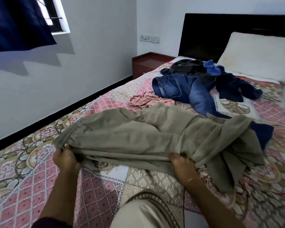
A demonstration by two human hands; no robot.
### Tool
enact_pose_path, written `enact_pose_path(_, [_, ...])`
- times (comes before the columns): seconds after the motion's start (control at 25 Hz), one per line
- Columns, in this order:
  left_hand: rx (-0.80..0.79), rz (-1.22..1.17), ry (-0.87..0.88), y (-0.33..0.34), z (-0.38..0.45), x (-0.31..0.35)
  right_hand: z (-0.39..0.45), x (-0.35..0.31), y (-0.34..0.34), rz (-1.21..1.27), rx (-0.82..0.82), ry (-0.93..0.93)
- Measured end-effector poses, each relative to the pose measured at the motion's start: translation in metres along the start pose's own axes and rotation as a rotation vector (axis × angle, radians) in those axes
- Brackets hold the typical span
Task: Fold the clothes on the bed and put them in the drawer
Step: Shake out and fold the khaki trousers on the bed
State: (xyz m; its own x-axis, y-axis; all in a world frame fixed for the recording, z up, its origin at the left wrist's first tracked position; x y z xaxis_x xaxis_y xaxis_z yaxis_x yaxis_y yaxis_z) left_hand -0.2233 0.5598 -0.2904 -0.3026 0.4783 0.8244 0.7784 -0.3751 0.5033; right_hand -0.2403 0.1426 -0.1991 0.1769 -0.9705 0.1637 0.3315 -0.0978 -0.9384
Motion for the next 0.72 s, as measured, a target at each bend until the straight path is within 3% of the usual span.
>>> enact_pose_path(0.04, [-0.008,0.022,-0.008,-0.006,-0.001,-0.002,-0.015,-0.001,0.016,0.031,-0.02,-0.015])
enact_pose_path(0.16, [-0.002,0.004,0.033,-0.008,-0.009,0.006,-0.036,0.002,0.014,0.076,0.224,-0.007])
enact_pose_path(0.24, [0.005,0.004,0.025,-0.007,-0.01,0.005,-0.049,-0.001,0.007,0.017,0.303,-0.026])
enact_pose_path(0.44, [0.137,0.123,0.022,-0.02,-0.038,-0.003,-0.056,0.001,0.022,-0.007,0.157,-0.013])
enact_pose_path(0.56, [0.185,0.249,0.096,-0.016,-0.075,0.005,-0.06,0.006,0.02,0.04,0.14,0.007])
enact_pose_path(0.72, [0.237,0.345,0.064,-0.02,-0.093,0.01,-0.061,0.001,0.017,0.086,0.105,0.019])
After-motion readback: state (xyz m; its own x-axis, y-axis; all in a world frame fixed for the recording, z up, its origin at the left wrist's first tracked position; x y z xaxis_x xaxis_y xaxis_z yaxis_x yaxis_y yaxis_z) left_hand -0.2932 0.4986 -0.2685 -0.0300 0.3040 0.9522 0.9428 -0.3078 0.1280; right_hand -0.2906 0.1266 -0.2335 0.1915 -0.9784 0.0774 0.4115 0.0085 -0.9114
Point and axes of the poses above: each hand's wrist, its own z-axis towards the middle knuckle, its own y-axis out of the palm, x = y × z, the point moved 9 cm from there along z, towards the middle knuckle, and after that the axes turned 12 degrees about -z, right-handed, at the moved point
